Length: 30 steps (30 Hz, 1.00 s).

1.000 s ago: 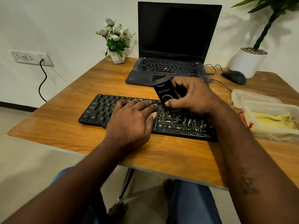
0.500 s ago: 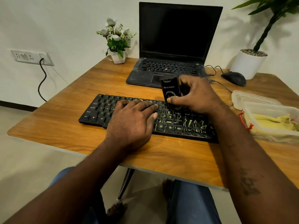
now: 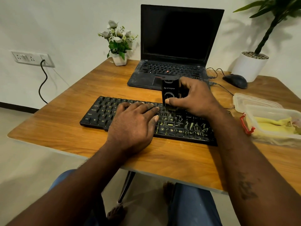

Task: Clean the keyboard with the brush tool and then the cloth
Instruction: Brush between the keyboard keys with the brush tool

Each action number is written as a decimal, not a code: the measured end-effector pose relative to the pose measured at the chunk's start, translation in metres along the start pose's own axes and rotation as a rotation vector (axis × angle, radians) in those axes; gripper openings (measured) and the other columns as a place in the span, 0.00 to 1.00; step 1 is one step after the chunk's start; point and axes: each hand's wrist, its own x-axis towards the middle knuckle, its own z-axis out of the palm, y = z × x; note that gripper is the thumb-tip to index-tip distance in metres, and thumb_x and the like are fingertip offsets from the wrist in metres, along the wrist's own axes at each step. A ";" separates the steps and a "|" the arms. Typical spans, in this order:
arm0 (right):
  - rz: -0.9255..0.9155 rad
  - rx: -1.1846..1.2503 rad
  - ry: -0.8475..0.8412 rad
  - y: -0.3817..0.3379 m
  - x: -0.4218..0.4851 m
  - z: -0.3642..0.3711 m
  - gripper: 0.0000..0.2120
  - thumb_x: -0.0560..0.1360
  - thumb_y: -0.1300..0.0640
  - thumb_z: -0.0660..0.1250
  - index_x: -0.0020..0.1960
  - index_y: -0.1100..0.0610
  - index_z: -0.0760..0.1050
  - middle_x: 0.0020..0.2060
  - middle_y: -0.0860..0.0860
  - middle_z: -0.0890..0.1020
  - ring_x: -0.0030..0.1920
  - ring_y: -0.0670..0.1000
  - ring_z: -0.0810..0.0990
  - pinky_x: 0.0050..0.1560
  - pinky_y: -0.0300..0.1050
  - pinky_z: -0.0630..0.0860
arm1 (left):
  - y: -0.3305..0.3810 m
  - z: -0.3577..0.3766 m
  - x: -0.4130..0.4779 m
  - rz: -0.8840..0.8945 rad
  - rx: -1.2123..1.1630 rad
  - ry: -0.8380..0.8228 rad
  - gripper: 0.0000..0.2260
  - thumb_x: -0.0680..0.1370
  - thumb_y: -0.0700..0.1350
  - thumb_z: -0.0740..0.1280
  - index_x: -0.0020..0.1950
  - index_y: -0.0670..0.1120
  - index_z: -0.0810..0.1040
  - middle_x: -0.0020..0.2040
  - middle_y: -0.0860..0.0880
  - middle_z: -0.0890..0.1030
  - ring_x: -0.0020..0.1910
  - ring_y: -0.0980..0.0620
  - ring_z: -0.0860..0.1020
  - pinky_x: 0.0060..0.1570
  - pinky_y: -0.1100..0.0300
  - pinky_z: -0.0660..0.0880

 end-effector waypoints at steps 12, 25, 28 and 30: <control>-0.042 0.013 -0.162 -0.006 -0.005 -0.004 0.26 0.69 0.56 0.82 0.64 0.47 0.78 0.53 0.44 0.84 0.52 0.44 0.83 0.53 0.47 0.84 | 0.000 0.000 0.000 -0.008 0.002 -0.001 0.23 0.85 0.58 0.51 0.74 0.55 0.75 0.71 0.54 0.78 0.72 0.51 0.72 0.70 0.46 0.61; -0.063 0.029 -0.153 -0.001 -0.003 -0.002 0.25 0.69 0.55 0.81 0.62 0.45 0.77 0.52 0.45 0.84 0.53 0.45 0.83 0.52 0.46 0.82 | 0.001 -0.001 0.000 -0.006 0.017 -0.013 0.24 0.84 0.58 0.49 0.74 0.55 0.75 0.71 0.55 0.78 0.73 0.52 0.71 0.70 0.47 0.61; -0.094 0.027 -0.131 -0.003 -0.001 0.001 0.23 0.69 0.55 0.81 0.60 0.44 0.77 0.51 0.44 0.84 0.51 0.44 0.84 0.50 0.43 0.82 | 0.001 -0.002 -0.001 -0.010 0.022 -0.026 0.25 0.84 0.58 0.48 0.75 0.54 0.75 0.72 0.54 0.77 0.73 0.51 0.71 0.70 0.47 0.60; -0.065 0.069 -0.143 0.003 -0.003 -0.008 0.24 0.69 0.57 0.81 0.60 0.45 0.77 0.51 0.46 0.84 0.51 0.44 0.84 0.49 0.43 0.82 | 0.001 -0.003 -0.002 -0.007 0.015 -0.038 0.26 0.84 0.59 0.47 0.75 0.55 0.74 0.73 0.55 0.77 0.74 0.52 0.70 0.71 0.48 0.59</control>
